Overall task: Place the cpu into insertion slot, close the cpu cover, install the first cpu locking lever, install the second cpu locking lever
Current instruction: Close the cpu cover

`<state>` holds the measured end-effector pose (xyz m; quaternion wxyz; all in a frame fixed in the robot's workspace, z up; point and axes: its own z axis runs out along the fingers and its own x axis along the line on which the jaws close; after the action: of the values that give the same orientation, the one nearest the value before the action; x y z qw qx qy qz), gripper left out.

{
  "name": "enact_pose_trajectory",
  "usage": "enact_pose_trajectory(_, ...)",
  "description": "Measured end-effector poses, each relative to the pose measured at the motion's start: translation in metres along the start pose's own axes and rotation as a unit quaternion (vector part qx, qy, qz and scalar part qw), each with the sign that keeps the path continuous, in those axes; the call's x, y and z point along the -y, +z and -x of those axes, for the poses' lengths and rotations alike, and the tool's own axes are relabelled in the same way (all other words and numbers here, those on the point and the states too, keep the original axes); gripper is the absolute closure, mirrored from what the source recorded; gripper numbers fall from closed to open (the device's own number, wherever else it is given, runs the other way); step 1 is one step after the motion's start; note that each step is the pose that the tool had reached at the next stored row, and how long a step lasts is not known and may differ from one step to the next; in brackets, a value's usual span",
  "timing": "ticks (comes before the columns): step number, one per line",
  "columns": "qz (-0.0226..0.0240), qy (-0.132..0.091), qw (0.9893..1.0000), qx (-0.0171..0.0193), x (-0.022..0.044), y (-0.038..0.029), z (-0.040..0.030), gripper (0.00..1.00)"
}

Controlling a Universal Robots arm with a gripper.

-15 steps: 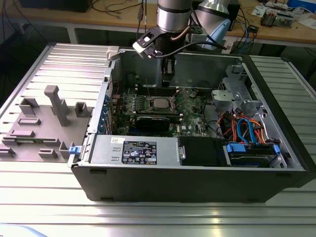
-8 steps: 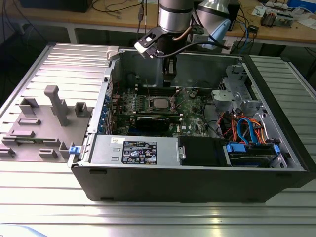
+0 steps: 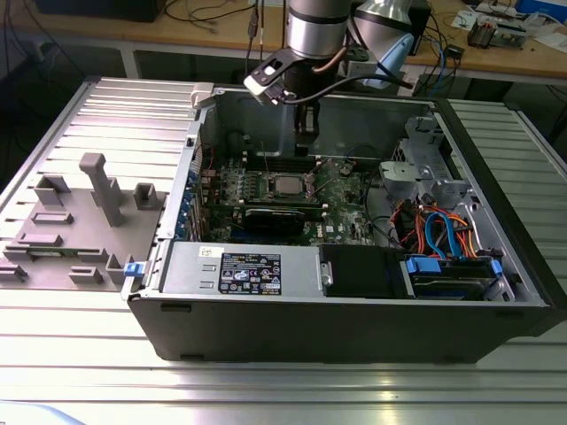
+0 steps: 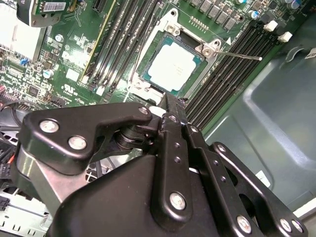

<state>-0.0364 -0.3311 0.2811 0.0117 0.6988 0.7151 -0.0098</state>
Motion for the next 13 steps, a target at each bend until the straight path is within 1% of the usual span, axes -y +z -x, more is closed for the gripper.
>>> enact_pose_trajectory(13,0.0000,0.000,1.0000,0.0000,-0.0038,0.0000,0.0001,0.89)
